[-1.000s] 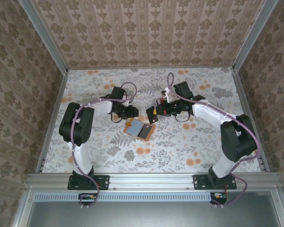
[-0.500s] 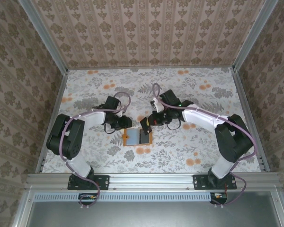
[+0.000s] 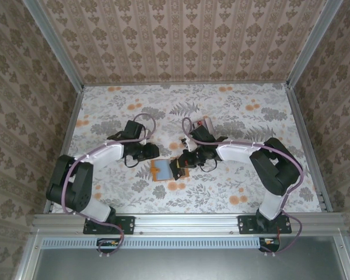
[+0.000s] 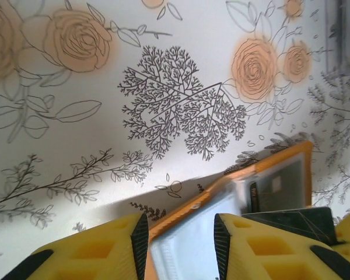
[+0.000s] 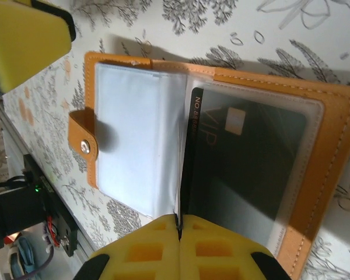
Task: Put the credit cards into the card holder
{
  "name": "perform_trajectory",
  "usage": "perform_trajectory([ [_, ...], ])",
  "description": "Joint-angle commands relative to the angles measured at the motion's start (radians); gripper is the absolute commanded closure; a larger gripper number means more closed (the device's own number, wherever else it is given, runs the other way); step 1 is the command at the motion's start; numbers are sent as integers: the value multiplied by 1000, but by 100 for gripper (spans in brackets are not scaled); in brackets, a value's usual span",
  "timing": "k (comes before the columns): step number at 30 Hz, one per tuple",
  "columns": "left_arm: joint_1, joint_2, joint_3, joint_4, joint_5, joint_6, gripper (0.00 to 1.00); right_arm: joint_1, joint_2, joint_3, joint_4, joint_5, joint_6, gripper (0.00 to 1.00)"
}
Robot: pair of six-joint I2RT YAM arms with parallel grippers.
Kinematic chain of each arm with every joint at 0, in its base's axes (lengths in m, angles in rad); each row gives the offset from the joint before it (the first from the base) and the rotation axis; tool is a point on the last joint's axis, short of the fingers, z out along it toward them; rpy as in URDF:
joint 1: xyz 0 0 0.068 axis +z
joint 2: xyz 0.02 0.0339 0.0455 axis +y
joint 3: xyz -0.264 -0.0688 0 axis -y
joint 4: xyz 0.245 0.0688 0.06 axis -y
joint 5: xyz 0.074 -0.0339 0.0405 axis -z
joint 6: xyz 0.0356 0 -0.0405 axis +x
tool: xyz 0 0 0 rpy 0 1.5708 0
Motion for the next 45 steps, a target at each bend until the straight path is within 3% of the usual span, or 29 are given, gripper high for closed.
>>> perform_trajectory([
  [1,-5,-36,-24,-65,-41,-1,63,-1,9,-1,61,-37,23,100],
  [17,-25,30,-115,-10,-42,-27,72,0,90,16,67,-64,38,100],
  [28,-57,62,-144,35,-42,-51,85,5,108,42,45,-40,59,100],
  [34,-61,56,-154,33,-45,-62,86,21,130,42,93,-39,95,100],
  [45,-63,45,-171,37,-47,-80,89,50,114,-20,198,93,169,100],
])
